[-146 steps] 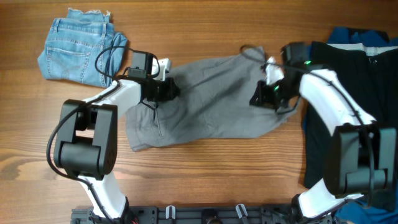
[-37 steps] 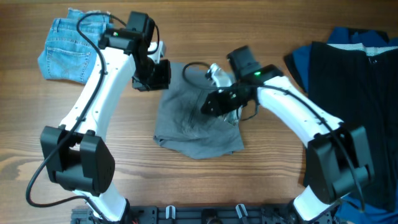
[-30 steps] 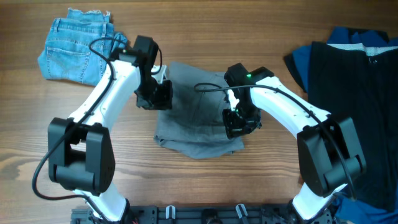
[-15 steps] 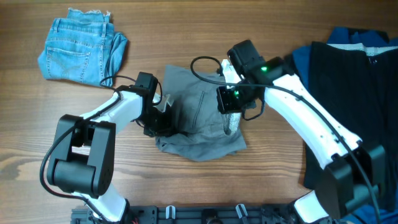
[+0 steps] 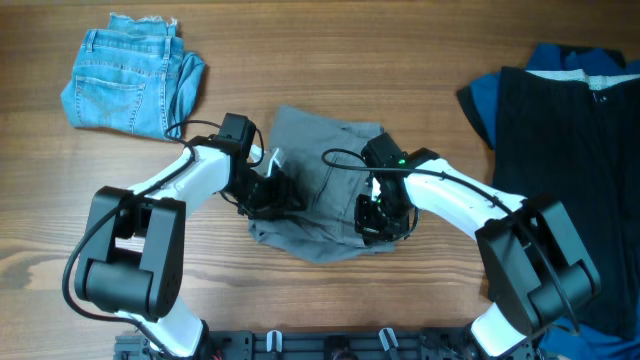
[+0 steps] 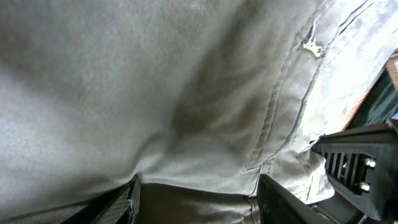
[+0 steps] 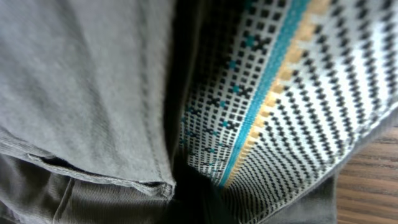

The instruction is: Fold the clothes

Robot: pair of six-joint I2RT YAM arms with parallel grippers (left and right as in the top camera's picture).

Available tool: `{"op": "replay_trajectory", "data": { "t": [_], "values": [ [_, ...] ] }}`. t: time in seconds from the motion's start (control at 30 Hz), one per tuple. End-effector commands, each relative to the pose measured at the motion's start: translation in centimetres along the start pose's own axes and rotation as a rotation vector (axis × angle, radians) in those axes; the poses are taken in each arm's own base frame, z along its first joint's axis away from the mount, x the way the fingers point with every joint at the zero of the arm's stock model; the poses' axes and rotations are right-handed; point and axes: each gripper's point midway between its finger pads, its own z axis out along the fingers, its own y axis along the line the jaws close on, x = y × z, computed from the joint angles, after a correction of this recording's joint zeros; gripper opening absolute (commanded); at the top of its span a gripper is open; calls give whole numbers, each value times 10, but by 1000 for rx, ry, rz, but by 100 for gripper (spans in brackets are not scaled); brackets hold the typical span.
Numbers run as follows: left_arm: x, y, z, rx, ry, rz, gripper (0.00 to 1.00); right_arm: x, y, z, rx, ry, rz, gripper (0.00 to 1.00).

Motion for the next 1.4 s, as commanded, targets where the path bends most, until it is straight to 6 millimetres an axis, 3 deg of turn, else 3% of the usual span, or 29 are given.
{"op": "replay_trajectory", "data": {
  "t": [0.0, 0.13, 0.23, 0.33, 0.4, 0.57, 0.63, 0.7, 0.77, 0.83, 0.9, 0.93, 0.97, 1.0, 1.1, 1.17, 1.2, 1.23, 1.27, 1.33, 1.37],
  "values": [
    [5, 18, -15, -97, 29, -24, 54, -17, 14, -30, -9, -80, -140, 7],
    [2, -16, -74, -88, -14, -11, 26, -46, 43, -106, -75, -299, -218, 4],
    [7, -25, -88, -86, -47, 10, 13, -58, 54, -130, -129, -389, -246, 4],
    [19, -9, -87, -159, -6, -24, 4, -36, 57, -116, -167, -274, -343, 5],
    [27, 1, -78, -174, 18, -40, 4, -18, 55, -95, -179, -184, -393, 9],
    [46, 29, -43, -180, 49, -115, 10, 21, 26, -31, -116, 3, -366, 11],
    [51, 38, -32, -181, 49, -123, 13, 30, 11, -11, -104, 54, -340, 11],
    [51, 44, -24, -178, 35, -114, 25, 32, 1, 5, -95, 73, -302, 11],
    [51, 51, -20, -193, 19, -114, 31, 27, -6, 11, -89, 87, -247, 7],
    [51, 66, -22, -278, 5, -153, 31, 26, -15, 10, -76, 104, -184, 4],
    [50, 69, -25, -289, 0, -161, 27, 19, -16, -2, -79, 77, -199, 4],
    [47, 67, -30, -278, -2, -174, 38, 13, -11, -15, -95, 48, -226, 5],
    [42, 62, -38, -261, -10, -179, 41, 9, -7, -26, -107, 21, -242, 5],
    [31, 50, -54, -229, -24, -146, 43, -2, 5, -49, -137, -51, -285, 6],
    [11, 13, -91, -149, -78, -95, 46, -23, 34, -91, -196, -207, -381, 5],
    [10, -16, -103, -48, -101, -51, 45, -32, 45, -104, -225, -282, -417, 5],
    [15, -17, -103, -61, -87, -52, 34, -36, 49, -106, -240, -298, -427, 5],
    [20, -13, -101, -88, -69, -65, 15, -38, 51, -107, -245, -308, -434, 5],
    [28, -10, -93, -104, -39, -86, 6, -41, 53, -108, -246, -324, -443, 5],
    [41, 0, -79, -126, -3, -183, 4, -48, 56, -111, -250, -360, -457, 6],
    [53, 14, -67, -166, 21, -283, 4, -53, 59, -114, -254, -385, -466, 6]
  ]
}}
